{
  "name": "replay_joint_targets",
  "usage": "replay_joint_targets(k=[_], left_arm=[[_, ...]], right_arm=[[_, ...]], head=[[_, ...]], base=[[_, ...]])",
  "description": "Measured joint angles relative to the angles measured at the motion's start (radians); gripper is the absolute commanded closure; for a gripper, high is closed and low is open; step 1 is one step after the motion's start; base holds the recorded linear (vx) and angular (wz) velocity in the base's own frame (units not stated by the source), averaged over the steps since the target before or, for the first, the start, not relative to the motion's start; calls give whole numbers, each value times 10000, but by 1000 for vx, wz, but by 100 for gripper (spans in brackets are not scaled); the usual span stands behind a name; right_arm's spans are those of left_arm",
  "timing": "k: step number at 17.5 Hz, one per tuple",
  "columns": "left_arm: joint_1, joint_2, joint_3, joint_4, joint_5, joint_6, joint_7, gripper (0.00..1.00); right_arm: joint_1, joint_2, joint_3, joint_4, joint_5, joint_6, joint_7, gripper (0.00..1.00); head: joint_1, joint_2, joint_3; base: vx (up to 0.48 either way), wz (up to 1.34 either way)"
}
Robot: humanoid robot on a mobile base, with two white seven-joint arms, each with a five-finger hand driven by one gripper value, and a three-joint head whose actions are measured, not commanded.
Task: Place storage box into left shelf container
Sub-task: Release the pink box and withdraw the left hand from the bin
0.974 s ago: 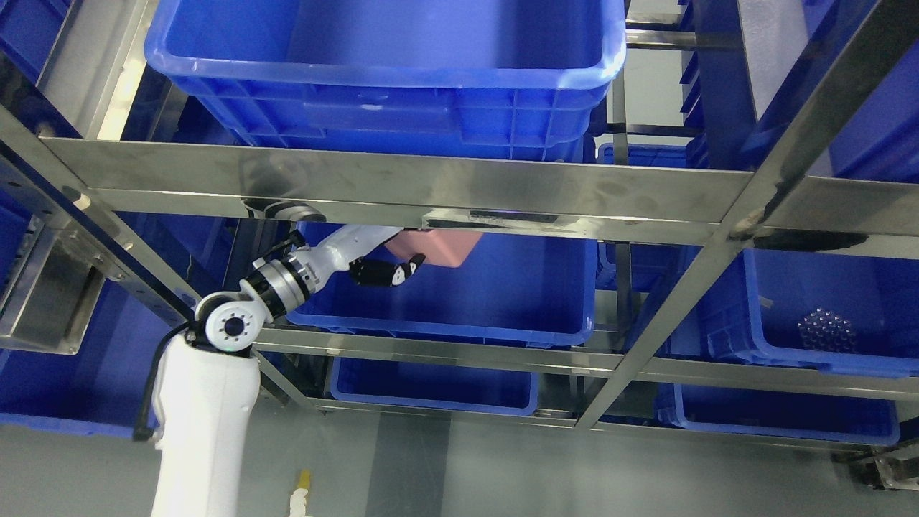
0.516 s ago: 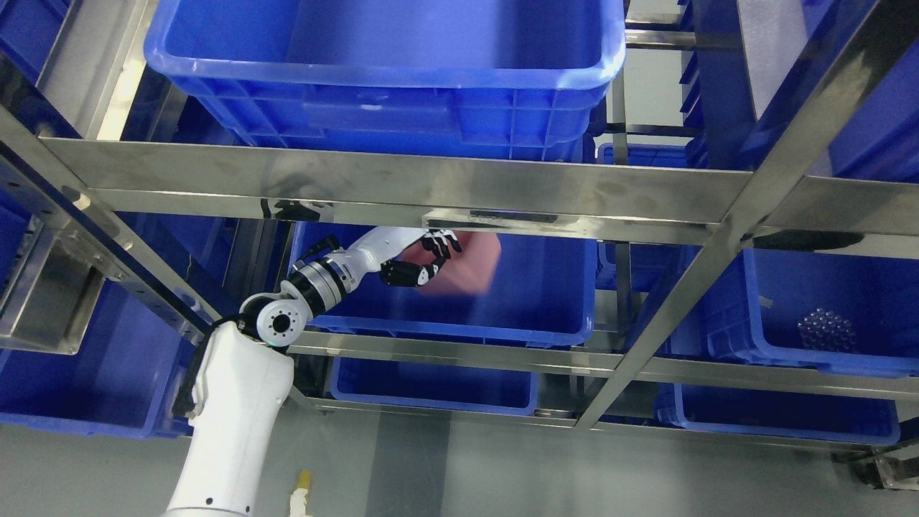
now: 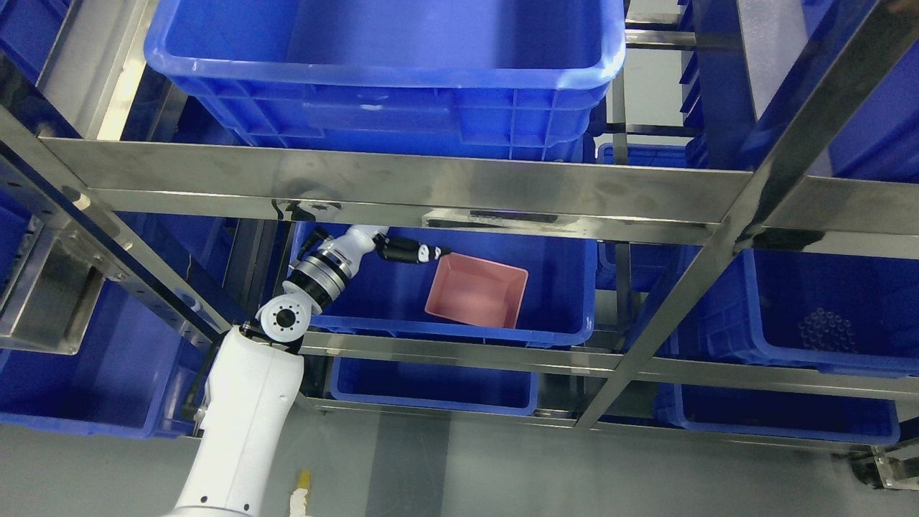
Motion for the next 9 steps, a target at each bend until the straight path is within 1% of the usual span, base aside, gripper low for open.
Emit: replay_joint_targets(k=[4,6,9], left_arm=[[929,-16,192,-1325,2021,1264,1186,0],[1659,-24,442,-2175,2696,1561,1543,0],[2733,-32,707,-3284,3359,1633,1885,0]], right_arm=[[0,0,0,0,0,0,0,0],[0,0,0,0,0,0,0,0],[0,0,0,0,0,0,0,0]], head=[[0,0,0],[0,0,0],[0,0,0]], base=[[0,0],[0,0],[0,0]])
